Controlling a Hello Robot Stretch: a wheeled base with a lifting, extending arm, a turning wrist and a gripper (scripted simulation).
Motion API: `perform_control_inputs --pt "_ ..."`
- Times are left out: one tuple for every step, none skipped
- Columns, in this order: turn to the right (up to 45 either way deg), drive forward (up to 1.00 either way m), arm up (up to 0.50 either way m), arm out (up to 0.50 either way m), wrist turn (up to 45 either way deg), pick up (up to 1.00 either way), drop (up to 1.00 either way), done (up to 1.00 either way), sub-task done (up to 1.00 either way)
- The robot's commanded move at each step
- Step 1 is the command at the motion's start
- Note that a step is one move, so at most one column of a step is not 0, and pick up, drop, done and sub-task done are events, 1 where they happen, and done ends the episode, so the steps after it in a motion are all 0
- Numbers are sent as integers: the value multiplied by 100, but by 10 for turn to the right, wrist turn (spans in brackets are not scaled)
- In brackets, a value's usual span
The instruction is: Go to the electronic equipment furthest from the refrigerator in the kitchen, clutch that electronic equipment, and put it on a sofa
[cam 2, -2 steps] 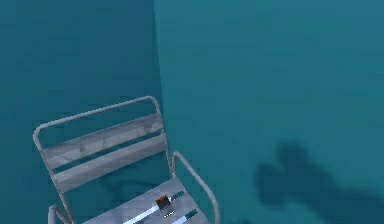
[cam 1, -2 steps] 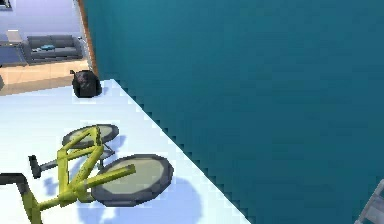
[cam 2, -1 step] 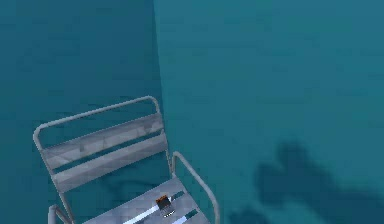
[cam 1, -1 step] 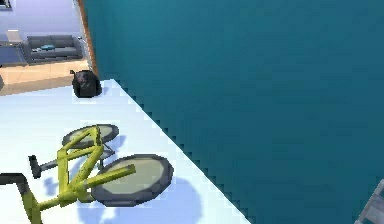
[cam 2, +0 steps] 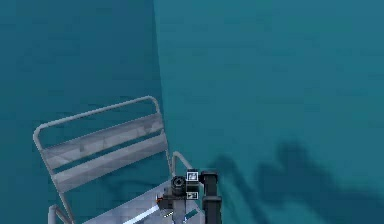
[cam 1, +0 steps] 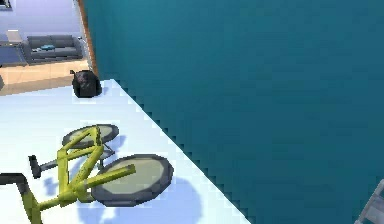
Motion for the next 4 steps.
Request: perform_control_inputs --pt "0 0 0 0 450 0 0 0 0" --pt "0 0 0 0 450 0 0 0 0" --pt "0 0 0 0 450 0 0 0 0" --pt "0 0 0 0 150 0 0 0 0"
